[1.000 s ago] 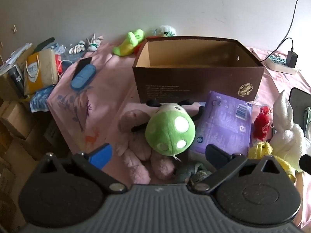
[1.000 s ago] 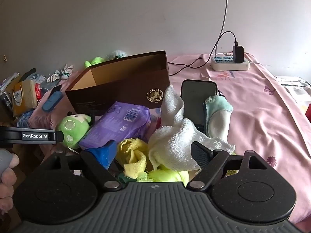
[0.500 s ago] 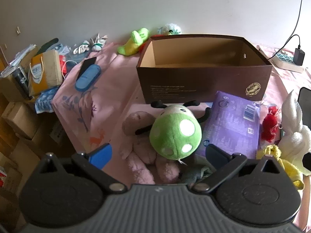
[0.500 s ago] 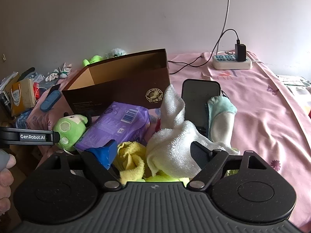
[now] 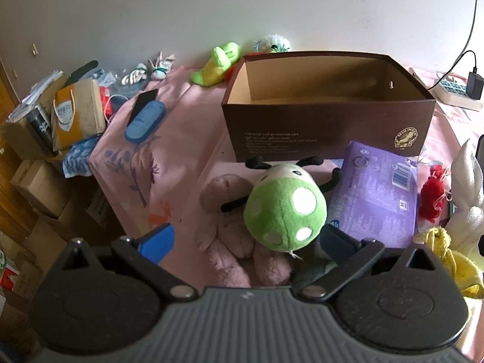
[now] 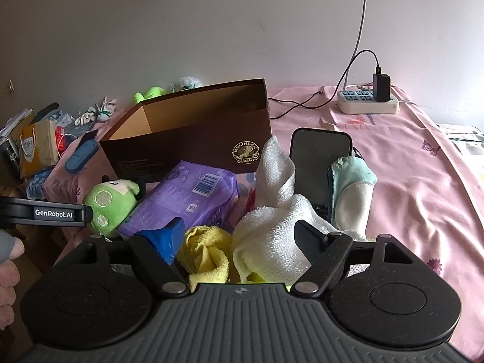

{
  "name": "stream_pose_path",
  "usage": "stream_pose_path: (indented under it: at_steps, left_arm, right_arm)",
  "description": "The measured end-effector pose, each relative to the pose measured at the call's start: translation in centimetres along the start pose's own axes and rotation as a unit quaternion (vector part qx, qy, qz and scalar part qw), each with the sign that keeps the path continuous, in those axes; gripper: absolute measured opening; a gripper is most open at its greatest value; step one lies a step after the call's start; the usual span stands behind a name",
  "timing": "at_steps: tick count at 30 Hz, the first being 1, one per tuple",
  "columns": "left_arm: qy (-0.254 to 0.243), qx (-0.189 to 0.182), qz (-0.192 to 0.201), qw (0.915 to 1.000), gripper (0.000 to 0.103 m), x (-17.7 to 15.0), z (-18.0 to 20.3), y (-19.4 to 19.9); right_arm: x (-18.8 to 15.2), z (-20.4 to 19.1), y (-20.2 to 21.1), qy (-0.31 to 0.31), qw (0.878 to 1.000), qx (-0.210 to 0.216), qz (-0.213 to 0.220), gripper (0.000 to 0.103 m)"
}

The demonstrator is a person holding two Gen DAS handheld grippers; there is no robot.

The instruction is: Organize soft objects

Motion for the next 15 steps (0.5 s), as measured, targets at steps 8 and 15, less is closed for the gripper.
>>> stream_pose_path:
  at_steps: [8,15]
  left_arm:
    - [-0.003,0.001,0.001,1.0000,0.102,0.06,0.02,0.24]
    - [0.001,0.002,0.002,1.0000,0.102,0.08,-0.22,0.16]
  right_arm:
    - [-0.05,-0.02,0.23,0.000,1.000,0.004,0.004,0.063]
    - [-0.17,0.04,0.11,-0.002,1.000,0.007,0.001,0.063]
Point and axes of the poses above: each gripper's, at about its wrist camera, not at the fingertips, and y roughly against the way its jaws point, z to its right, x to its top, the point moved 2 cm from there along -y, roughly the way its jaws point, and after that the axes turned 11 degrees about y, right-handed, at the moved point
